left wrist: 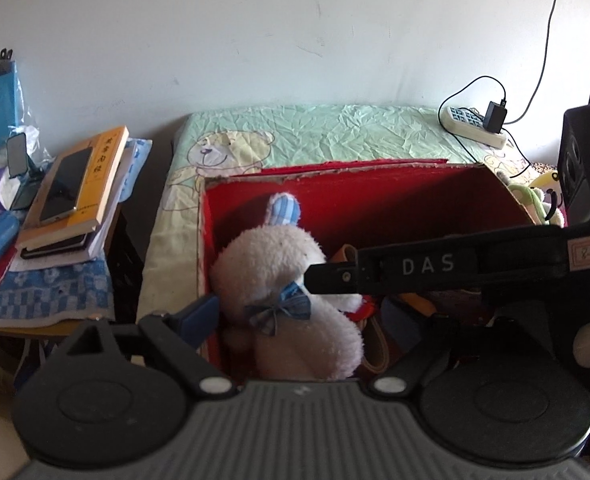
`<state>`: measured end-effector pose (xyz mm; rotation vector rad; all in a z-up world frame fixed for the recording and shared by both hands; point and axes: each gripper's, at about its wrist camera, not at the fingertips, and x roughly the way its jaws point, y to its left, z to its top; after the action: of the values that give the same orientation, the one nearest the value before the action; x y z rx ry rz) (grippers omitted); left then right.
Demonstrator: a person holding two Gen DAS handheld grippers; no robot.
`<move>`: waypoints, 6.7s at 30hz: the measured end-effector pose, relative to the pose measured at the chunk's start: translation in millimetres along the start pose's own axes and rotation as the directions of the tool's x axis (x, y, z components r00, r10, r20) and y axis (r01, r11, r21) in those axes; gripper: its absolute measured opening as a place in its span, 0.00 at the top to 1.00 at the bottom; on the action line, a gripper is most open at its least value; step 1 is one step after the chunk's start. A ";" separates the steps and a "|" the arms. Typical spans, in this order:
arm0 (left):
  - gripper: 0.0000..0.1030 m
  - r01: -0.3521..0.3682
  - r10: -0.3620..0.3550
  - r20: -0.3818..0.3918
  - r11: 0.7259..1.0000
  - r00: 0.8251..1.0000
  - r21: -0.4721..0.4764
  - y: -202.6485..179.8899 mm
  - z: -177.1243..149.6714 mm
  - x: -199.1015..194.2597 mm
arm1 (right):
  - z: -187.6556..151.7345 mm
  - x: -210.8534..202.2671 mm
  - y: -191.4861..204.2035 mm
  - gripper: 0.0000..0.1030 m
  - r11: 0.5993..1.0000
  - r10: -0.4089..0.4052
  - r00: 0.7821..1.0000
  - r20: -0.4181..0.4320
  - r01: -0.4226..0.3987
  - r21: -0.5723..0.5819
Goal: Organize objects
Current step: 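Carry the white lamb plush into the red box and release it, then move the right gripper back to the yellow tiger plush, then grasp the yellow-and-pink tiger plush with the right gripper and lift it, then carry the tiger plush into the red box and lower it inside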
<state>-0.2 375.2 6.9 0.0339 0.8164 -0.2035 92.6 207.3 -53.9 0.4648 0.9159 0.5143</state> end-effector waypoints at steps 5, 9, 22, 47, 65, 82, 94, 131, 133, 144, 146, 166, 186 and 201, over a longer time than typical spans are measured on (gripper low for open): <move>0.14 -0.017 0.017 0.017 1.000 1.000 -0.004 -7.2 2.8 -9.3 | 1.6 -9.2 1.5 0.48 0.999 -0.032 0.999 0.027 0.033 -0.037; 0.13 -0.041 0.041 0.031 0.999 0.999 -0.008 -21.4 5.5 -17.3 | 6.2 -23.2 3.9 0.44 0.990 -0.088 0.994 0.058 0.094 -0.104; 0.13 -0.044 0.042 0.098 0.999 0.994 0.017 -129.2 23.5 -26.6 | 20.9 -114.9 -43.5 0.43 0.962 -0.156 0.976 0.149 0.185 -0.203; 0.06 0.050 -0.065 0.066 0.977 0.996 0.207 -349.1 48.8 39.9 | 16.5 -255.4 -212.8 0.42 0.895 -0.431 0.868 0.248 0.446 -0.005; 0.05 -0.051 0.056 -0.017 0.970 0.998 0.238 -391.1 64.6 100.3 | 28.5 -263.2 -267.6 0.43 0.887 -0.462 0.863 0.204 0.448 0.113; 0.05 -0.005 0.032 -0.101 0.965 0.994 0.262 -402.1 72.3 141.6 | 36.0 -259.0 -297.7 0.43 0.906 -0.400 0.893 0.205 0.352 0.235; 0.04 0.020 0.013 -0.120 0.962 0.993 0.273 -403.9 73.5 156.7 | 44.3 -248.5 -304.7 0.44 0.932 -0.308 0.926 0.217 0.248 0.264; 0.02 0.070 -0.041 -0.100 0.949 0.994 0.306 -396.7 68.1 185.6 | 56.3 -204.1 -339.2 0.56 0.951 -0.189 0.976 0.105 0.155 0.267; 0.02 0.083 -0.056 -0.097 0.947 0.994 0.310 -396.8 68.4 183.7 | 56.5 -205.9 -342.9 0.60 0.951 -0.178 0.978 0.106 0.143 0.274; 0.02 0.203 -0.182 -0.091 0.913 0.979 0.353 -410.3 57.1 152.7 | 45.3 -235.5 -359.0 0.67 0.930 -0.142 0.981 0.129 0.087 0.357; 0.02 0.232 -0.204 -0.119 0.911 0.972 0.340 -414.1 54.5 156.7 | 43.3 -240.8 -359.7 0.67 0.928 -0.148 0.980 0.133 0.091 0.362; 0.07 0.470 -0.410 -0.262 0.851 0.874 0.235 -430.0 28.2 142.7 | -7.0 -288.7 -336.2 0.67 0.925 -0.149 0.975 0.164 0.078 0.373; 0.10 0.251 -0.269 0.081 0.951 0.960 0.181 -351.8 34.9 25.5 | 17.9 -294.5 -227.3 0.67 0.991 0.114 0.963 0.244 -0.129 0.045; 0.09 0.202 -0.208 0.123 0.978 0.970 0.058 -203.5 39.4 4.5 | 27.2 -200.9 -111.8 0.67 0.991 0.131 0.971 0.198 -0.128 -0.027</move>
<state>-8.1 170.7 40.5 -0.0207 0.6863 -0.4154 37.9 -5.1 20.4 0.5558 0.6914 0.5815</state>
